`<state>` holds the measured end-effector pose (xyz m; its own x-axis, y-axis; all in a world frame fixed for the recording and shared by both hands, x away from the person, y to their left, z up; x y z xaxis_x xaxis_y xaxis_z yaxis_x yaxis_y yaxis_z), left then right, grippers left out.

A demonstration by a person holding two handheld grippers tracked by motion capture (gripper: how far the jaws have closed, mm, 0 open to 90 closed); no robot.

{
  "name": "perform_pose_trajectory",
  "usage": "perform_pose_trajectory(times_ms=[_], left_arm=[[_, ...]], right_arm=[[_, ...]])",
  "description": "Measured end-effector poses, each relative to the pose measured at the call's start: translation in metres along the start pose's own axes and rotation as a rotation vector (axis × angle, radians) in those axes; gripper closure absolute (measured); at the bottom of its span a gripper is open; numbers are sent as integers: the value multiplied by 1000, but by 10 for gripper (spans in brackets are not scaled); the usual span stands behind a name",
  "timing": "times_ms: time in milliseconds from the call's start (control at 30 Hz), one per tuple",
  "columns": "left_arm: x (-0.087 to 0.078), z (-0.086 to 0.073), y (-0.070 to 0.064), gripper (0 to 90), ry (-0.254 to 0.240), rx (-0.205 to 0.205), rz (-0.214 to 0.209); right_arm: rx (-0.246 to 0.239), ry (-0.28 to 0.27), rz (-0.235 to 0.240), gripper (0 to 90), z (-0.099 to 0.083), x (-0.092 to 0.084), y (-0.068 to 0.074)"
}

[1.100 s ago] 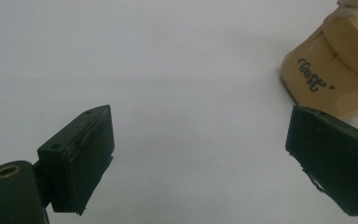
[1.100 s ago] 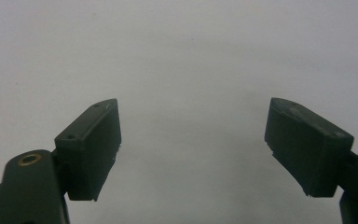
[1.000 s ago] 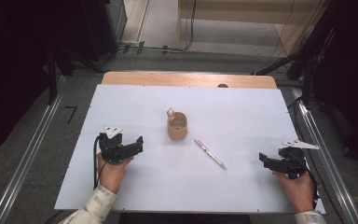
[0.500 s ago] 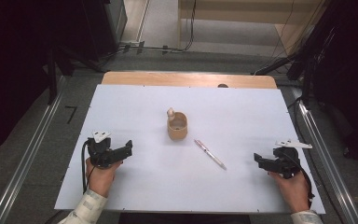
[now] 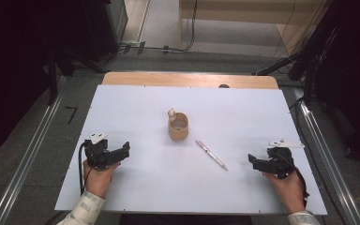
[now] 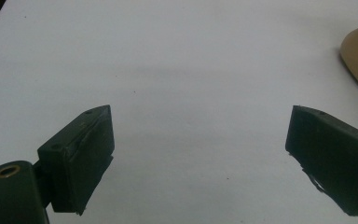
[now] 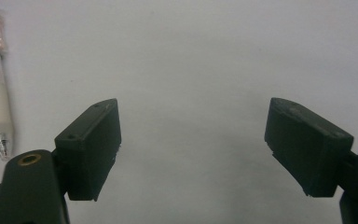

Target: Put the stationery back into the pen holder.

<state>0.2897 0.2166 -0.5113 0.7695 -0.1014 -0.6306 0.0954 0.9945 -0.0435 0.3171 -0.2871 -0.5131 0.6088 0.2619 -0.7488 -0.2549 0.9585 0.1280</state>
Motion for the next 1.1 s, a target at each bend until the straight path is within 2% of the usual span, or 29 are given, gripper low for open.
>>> perform_pose_trajectory(times_ms=[433, 600, 1100], left_arm=[[2, -1, 0, 83, 2, 1, -7], [2, -2, 0, 84, 8, 7, -6], [4, -3, -3, 84, 20, 18, -13]], right_arm=[[-51, 23, 30, 175, 0, 8, 21], [-81, 35, 50, 182, -1, 11, 34], [-119, 48, 77, 191, -2, 16, 52]])
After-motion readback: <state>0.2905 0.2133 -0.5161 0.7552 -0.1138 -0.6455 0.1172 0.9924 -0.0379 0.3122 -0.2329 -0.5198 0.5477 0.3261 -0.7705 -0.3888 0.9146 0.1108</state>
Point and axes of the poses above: each handheld gripper's, and its own axes: x roughly forward along the jaws, z roughly out of its top, y roughly to its left, the point moved 4 cm from there along x, roughly forward along the jaws, and after that the axes turned 8 degrees about x, right-handed, at the moved point
